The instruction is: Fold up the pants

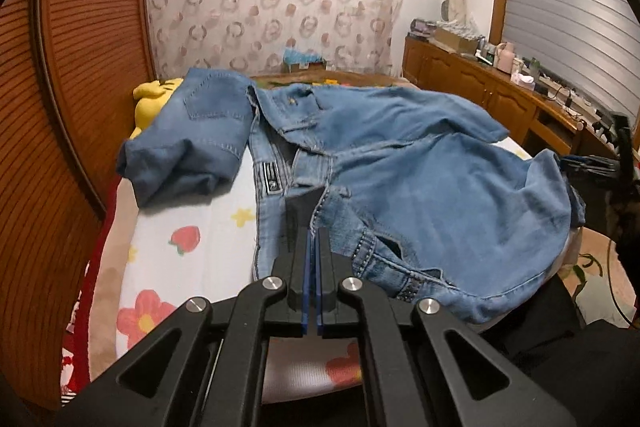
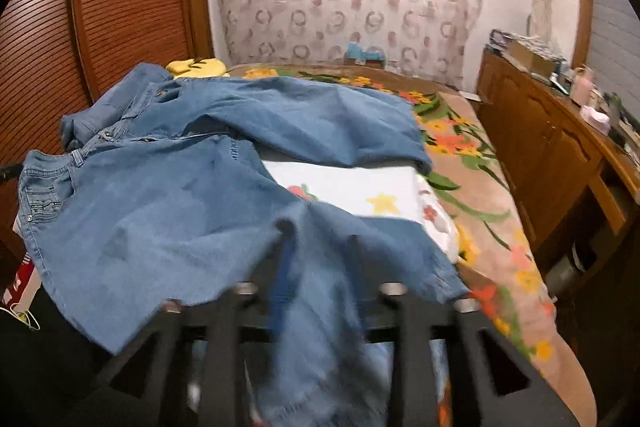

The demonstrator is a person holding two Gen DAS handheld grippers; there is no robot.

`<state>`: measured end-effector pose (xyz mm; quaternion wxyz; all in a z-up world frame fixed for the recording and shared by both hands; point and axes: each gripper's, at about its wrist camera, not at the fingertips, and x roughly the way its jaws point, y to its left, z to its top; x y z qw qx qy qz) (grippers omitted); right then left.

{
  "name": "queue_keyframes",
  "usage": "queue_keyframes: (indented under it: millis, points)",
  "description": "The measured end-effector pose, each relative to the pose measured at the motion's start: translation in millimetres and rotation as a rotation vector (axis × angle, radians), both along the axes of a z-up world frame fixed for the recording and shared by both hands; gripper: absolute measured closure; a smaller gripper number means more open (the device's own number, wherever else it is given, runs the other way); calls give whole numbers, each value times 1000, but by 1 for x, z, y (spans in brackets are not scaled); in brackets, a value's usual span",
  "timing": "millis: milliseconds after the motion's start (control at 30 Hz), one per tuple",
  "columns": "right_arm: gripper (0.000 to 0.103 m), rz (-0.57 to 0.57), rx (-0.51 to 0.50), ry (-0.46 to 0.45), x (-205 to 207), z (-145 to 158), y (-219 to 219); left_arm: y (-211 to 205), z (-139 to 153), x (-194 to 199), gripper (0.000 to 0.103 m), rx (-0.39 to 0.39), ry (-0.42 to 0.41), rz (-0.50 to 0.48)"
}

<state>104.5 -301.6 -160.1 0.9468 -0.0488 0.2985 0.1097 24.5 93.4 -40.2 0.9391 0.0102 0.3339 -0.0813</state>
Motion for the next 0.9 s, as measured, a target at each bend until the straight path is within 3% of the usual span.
queue_keyframes:
  millis: [267,500,600,633,700,767,900]
  points:
    - [60,6,16,65,-51,-2,1,-1,-14,3,101,7,27,3]
    - [60,24,21,122,-52,-24,17,-1,-20,5,101,17,43,2]
    - [61,12,-28,130,-44,-30,21,1,-23,3,101,20,45,2]
    - [66,10,-51,125,-44,-33,24,2,-23,1,101,19,43,2]
    - [89,11,-75,110,-41,-32,26,5,-24,0,101,13,43,1]
    - [97,11,-83,74,-41,-25,27,8,-26,-1,100,8,52,-5]
    - [100,-43,-96,-10,-45,-8,20,11,-32,-1,96,7,72,-9]
